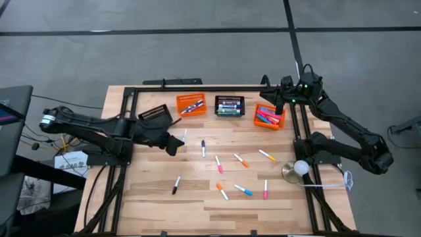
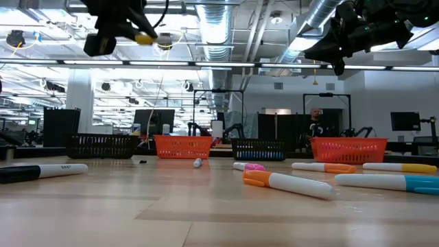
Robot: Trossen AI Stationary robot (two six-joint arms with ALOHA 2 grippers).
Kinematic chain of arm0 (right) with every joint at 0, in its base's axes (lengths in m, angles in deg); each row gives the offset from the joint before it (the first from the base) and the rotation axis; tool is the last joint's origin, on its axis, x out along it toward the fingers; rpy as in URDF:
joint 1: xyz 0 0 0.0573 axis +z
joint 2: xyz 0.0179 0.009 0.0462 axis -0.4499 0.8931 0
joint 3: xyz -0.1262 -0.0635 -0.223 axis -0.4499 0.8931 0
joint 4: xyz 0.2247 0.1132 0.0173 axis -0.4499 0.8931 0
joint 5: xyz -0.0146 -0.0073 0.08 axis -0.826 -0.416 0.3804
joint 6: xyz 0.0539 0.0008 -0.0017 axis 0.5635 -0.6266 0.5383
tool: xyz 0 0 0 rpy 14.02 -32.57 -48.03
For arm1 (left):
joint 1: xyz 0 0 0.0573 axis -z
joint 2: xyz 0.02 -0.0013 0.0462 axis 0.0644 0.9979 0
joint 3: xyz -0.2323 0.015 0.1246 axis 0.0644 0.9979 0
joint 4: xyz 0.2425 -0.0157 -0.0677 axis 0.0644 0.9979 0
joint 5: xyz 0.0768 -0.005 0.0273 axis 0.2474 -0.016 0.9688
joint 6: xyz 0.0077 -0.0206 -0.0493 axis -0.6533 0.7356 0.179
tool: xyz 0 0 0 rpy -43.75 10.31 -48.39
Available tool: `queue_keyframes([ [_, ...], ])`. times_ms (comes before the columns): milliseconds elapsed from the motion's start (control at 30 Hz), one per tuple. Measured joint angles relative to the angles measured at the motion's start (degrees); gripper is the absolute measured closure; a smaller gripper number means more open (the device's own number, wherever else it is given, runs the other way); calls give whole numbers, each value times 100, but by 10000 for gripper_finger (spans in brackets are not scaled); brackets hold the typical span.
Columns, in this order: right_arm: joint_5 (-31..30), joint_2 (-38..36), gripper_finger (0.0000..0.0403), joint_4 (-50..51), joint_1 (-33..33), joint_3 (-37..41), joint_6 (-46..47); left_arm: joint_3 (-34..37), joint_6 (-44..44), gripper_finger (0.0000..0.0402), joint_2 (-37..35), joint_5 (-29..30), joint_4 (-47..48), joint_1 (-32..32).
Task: Pick & Place Markers
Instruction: Put the white yellow marker into the left black bin
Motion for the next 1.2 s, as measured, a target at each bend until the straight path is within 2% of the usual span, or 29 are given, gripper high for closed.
queue_keyframes([
  [167, -3, 0, 346, -2, 0, 0, 1, 163, 1, 344, 367, -37, 143, -101],
  [433, -8, 0, 346, -4, 0, 0, 1, 393, -146, 344, 649, -37, 1211, -694],
  [833, -15, -2, 346, -2, 0, 1, 1, 393, -2463, 344, 648, 133, 2283, -2641],
  [1067, -15, -1, 346, -2, -1, 0, 1, 393, -4147, 344, 647, 133, 2321, -3586],
  [1200, -15, -1, 346, -2, 0, 0, 1, 393, -4629, 344, 647, 133, 2338, -3988],
])
